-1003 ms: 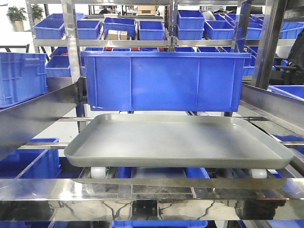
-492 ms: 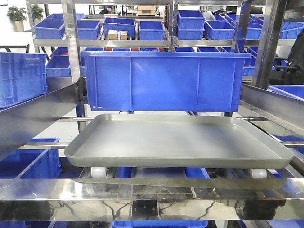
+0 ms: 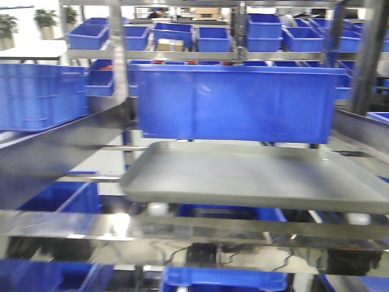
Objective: Grab orange capacitor from left shelf to right conveyor
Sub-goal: 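Drive to the green round conveyor holding the cylinder in the right gripper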
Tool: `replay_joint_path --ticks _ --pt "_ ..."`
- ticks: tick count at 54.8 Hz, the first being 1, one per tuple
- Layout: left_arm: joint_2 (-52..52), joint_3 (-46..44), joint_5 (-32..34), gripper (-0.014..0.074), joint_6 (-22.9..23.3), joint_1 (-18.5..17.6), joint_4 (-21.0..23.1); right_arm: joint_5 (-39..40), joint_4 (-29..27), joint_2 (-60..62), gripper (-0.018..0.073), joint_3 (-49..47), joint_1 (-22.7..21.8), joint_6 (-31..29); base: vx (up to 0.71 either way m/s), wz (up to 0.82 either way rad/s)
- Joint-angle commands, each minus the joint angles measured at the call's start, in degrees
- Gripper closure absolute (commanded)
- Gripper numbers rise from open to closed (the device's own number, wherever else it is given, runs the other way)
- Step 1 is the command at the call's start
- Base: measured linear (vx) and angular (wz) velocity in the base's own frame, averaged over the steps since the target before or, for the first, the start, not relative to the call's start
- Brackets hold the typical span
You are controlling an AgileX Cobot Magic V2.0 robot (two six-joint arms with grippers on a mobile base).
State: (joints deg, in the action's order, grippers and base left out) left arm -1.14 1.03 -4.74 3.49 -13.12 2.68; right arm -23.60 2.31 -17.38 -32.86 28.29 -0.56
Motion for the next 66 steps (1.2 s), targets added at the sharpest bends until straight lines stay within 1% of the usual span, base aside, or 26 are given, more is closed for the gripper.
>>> replay_joint_path --ticks 1,32,66 --pt "-0.21 -1.71 4.74 0.0603 0.32 -0.44 0.27 4.92 0.62 -0.49 0.0567 -1.53 -0.26 -0.22 -0.07 0.29" --pt "-0.21 -1.71 4.74 0.0603 0.32 -0.44 0.27 4.99 0.57 -0.49 0.0567 -1.53 -0.26 -0.22 -0.11 0.42" --pt "-0.21 -1.71 4.74 0.0603 0.32 -0.44 0.27 4.99 0.57 -0.49 0.0567 -1.53 -0.26 -0.22 -0.16 0.68"
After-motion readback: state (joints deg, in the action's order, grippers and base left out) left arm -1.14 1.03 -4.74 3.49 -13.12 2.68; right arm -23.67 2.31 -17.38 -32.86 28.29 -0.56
